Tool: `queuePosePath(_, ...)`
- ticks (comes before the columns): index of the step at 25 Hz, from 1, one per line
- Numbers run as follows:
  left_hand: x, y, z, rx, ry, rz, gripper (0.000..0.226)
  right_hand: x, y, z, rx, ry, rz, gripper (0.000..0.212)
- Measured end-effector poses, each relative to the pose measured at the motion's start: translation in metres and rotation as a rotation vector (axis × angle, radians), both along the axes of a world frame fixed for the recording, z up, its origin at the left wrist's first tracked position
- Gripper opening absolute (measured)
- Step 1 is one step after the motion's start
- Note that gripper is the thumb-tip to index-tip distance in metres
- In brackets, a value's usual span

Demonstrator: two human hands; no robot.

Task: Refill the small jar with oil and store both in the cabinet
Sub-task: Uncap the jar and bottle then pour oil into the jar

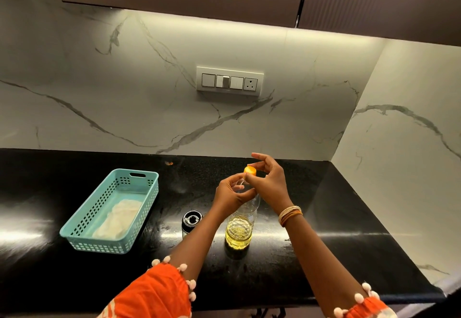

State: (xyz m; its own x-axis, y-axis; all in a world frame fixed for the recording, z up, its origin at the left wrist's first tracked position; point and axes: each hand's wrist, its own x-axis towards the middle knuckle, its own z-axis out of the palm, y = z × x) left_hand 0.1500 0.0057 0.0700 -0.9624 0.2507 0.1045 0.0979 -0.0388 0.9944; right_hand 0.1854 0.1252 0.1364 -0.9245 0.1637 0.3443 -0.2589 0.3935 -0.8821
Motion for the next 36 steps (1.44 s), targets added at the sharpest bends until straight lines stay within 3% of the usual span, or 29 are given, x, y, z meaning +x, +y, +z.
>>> queuePosePath(4,0.001,-0.001,0.000,-0.003,0.011,-0.006,0.035,0.000,0.000,-0.002,0.010,-0.028,0.056,0.060)
queuePosePath(8,0.001,0.000,-0.001,-0.034,-0.015,0.021,0.053,0.002,-0.001,-0.001,-0.114,-0.002,-0.002,0.049)
queuePosePath(12,0.002,0.000,0.000,-0.081,0.013,0.030,0.047,-0.001,0.006,-0.006,-0.527,-0.075,-0.025,0.038)
queuePosePath(16,0.007,0.001,-0.001,-0.094,0.030,0.035,0.045,-0.011,0.022,-0.043,-0.879,-0.359,-0.173,0.020)
queuePosePath(21,0.009,0.002,-0.002,-0.070,0.019,0.030,0.049,-0.001,0.049,-0.136,-0.526,-0.646,-0.423,0.025)
queuePosePath(26,0.010,-0.001,-0.010,-0.035,-0.013,0.007,0.071,0.020,0.059,-0.173,-0.145,-0.802,-0.509,0.021)
queuePosePath(31,0.013,-0.006,-0.014,-0.037,-0.031,-0.019,0.076,0.025,0.056,-0.178,-0.028,-0.783,-0.521,0.017)
queuePosePath(36,0.020,-0.011,-0.019,-0.106,0.013,-0.045,0.072,0.028,0.054,-0.179,-0.042,-0.784,-0.526,0.017)
